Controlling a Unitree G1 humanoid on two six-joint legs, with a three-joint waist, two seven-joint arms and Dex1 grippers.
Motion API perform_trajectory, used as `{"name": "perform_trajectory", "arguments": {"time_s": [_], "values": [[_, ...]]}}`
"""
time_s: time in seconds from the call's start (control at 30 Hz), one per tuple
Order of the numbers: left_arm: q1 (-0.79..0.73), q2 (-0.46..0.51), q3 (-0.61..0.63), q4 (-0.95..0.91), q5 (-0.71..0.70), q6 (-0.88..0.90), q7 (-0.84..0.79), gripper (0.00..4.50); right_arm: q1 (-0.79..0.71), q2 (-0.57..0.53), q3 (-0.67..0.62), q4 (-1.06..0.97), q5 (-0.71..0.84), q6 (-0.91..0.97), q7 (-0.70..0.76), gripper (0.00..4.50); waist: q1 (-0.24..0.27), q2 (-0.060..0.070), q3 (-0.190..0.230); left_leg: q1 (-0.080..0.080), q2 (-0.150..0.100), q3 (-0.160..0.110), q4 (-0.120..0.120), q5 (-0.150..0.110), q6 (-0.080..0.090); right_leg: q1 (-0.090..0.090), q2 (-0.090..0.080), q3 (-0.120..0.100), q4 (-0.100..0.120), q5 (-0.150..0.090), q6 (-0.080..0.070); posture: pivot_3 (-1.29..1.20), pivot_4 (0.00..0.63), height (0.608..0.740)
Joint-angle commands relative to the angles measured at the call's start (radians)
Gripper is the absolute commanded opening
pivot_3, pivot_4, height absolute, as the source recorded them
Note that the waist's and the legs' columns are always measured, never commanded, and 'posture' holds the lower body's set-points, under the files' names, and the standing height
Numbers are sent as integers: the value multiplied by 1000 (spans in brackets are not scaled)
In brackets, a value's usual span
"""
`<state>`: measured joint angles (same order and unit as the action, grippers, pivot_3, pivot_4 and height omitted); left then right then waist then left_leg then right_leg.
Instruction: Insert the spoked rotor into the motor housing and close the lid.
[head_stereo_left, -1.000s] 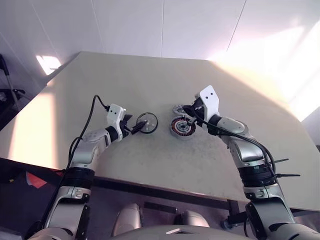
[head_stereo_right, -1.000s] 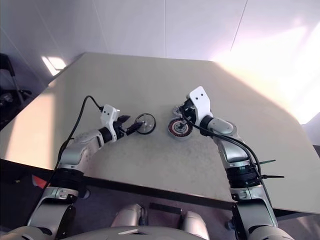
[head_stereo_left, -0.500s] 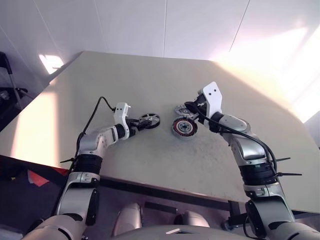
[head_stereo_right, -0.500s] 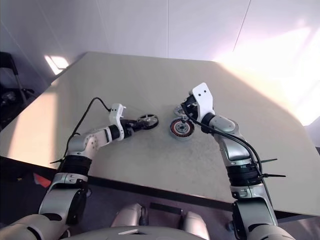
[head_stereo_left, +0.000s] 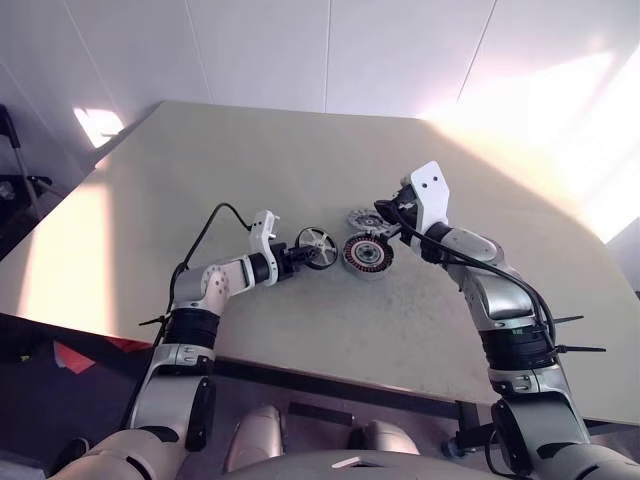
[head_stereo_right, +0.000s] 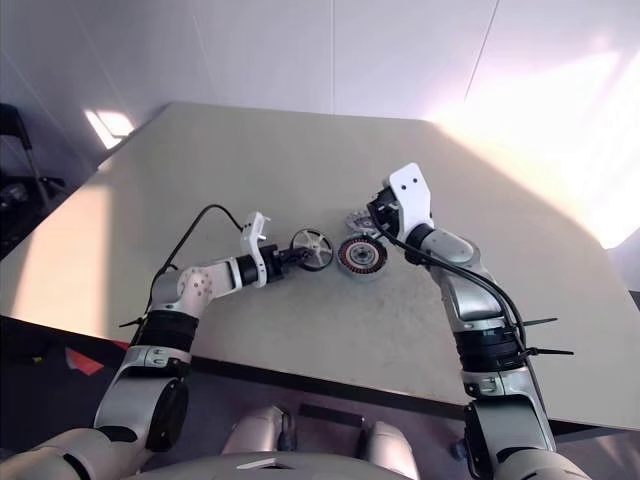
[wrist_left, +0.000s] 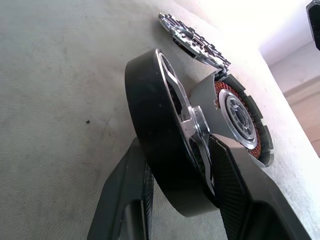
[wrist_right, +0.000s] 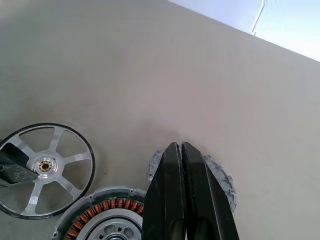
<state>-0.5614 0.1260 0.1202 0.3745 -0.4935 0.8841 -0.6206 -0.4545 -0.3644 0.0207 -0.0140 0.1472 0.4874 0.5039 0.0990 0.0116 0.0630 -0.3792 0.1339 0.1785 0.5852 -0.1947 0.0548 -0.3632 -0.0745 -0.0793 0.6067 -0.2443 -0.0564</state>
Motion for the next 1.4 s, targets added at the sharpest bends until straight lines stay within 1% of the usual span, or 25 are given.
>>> {"name": "perform_trajectory", "arguments": {"time_s": [0.03,0.2,0.3,0.47,0.57,0.8,1.0,1.2,1.4], "values": [[-15,-13,41,-43,-61,27,7,1312,-37,-11,-25,-6,-2,-14,-19,0,0,0,0,-1,0,0,0,0,0,-1,0,0,0,0,0,0,0,740],[-35,-49,145,-63,-209,125,3,1312,-85,-37,-83,91,-53,-27,-136,0,1,0,0,-2,0,0,1,0,0,-2,0,0,0,0,0,0,0,740],[-51,-65,198,-61,-288,177,9,1312,-115,-77,-109,191,-104,-5,-227,0,2,0,0,-3,0,0,2,0,0,-2,0,0,0,0,0,0,0,740],[-82,-92,191,-31,-314,207,22,1312,-134,-102,-141,277,-132,10,-308,0,0,0,1,-3,0,0,2,0,0,-2,0,0,0,0,0,0,0,740],[-117,-109,177,21,-301,200,13,1312,-133,-101,-144,275,-138,10,-325,0,-2,0,1,-4,0,0,2,0,1,-3,0,0,0,0,0,0,0,740],[-238,-132,129,257,-222,107,-31,1312,-121,-103,-150,260,-141,16,-349,0,1,0,1,-4,0,0,3,1,3,-3,0,0,0,0,0,0,0,740],[-293,-145,81,409,-148,61,-55,1312,-110,-107,-158,242,-140,19,-360,0,1,0,1,-5,0,0,3,1,5,-4,0,0,0,0,0,0,0,740],[-326,-155,62,489,-96,24,-81,1312,-102,-104,-160,231,-137,18,-363,0,6,0,1,-4,0,0,4,0,6,-3,0,0,0,0,0,0,0,740],[-337,-158,65,513,-67,-5,-102,1312,-94,-102,-161,220,-136,20,-363,0,8,0,1,-3,0,0,7,-1,6,0,-1,0,1,0,0,0,0,740]]}}
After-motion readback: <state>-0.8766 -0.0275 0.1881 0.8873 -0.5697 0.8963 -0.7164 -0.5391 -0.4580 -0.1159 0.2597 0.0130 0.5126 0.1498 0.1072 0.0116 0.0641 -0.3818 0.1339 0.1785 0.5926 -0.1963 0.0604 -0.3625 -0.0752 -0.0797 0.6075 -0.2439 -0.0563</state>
